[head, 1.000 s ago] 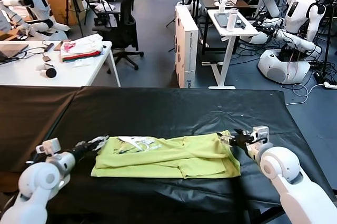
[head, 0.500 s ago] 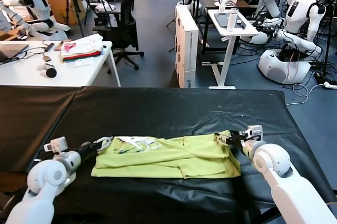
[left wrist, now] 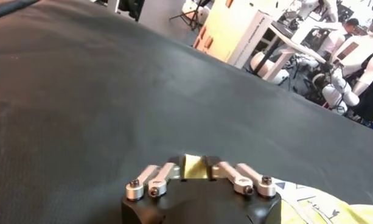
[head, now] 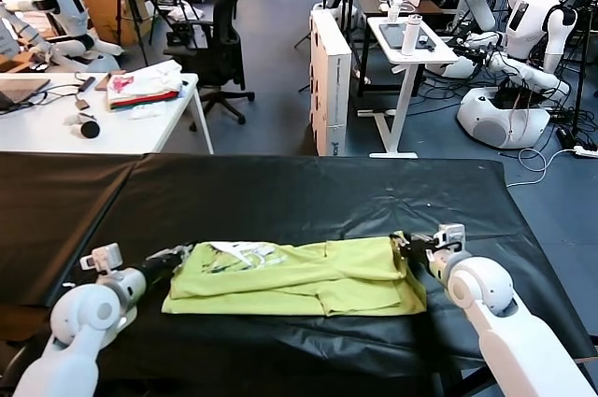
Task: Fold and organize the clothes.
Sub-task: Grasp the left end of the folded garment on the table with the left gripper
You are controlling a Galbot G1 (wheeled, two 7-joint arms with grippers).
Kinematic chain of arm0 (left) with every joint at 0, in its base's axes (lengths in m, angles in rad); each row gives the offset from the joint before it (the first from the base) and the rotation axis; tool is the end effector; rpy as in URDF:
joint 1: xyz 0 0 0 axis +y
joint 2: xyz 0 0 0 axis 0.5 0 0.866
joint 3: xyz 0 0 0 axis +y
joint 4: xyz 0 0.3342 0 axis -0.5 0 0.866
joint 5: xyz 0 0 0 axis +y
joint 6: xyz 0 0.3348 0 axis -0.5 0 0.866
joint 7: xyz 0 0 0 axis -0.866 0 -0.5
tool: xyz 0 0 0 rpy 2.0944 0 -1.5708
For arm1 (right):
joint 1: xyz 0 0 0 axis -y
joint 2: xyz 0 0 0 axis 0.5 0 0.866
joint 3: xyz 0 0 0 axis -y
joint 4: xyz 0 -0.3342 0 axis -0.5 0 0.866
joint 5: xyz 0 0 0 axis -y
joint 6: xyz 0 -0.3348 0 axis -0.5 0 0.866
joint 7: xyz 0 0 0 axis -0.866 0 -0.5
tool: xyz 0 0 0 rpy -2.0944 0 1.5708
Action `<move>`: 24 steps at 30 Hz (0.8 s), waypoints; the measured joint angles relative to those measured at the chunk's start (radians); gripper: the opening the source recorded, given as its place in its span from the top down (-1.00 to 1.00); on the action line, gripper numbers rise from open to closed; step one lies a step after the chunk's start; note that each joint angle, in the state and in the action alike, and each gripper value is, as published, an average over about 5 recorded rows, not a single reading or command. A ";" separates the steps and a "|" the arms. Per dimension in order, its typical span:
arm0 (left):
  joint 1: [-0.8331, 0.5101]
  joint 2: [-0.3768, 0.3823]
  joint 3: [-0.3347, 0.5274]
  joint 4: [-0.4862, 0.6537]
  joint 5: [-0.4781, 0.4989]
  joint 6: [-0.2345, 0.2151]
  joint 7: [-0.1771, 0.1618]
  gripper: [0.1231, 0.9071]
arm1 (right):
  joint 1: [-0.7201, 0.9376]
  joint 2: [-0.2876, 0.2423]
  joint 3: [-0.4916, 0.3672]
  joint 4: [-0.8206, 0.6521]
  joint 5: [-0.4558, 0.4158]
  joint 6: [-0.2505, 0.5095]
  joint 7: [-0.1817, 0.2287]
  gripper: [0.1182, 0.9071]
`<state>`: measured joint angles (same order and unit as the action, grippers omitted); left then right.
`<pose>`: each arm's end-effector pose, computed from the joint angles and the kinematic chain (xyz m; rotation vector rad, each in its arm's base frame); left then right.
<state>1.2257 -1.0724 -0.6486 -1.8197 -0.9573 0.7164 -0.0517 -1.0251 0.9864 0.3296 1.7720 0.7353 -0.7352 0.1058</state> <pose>0.2810 0.1559 -0.2557 -0.1820 -2.4681 0.5104 0.3275 -0.0947 -0.2506 0.2865 -2.4591 -0.0270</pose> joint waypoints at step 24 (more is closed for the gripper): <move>0.017 0.004 -0.033 -0.008 0.031 -0.030 0.006 0.30 | -0.041 0.010 0.032 0.019 0.016 0.133 -0.033 -0.03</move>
<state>1.2429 -1.0683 -0.6818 -1.8273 -0.9259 0.6862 -0.0457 -1.0666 0.9960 0.3621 1.7913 0.7511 -0.6025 0.0729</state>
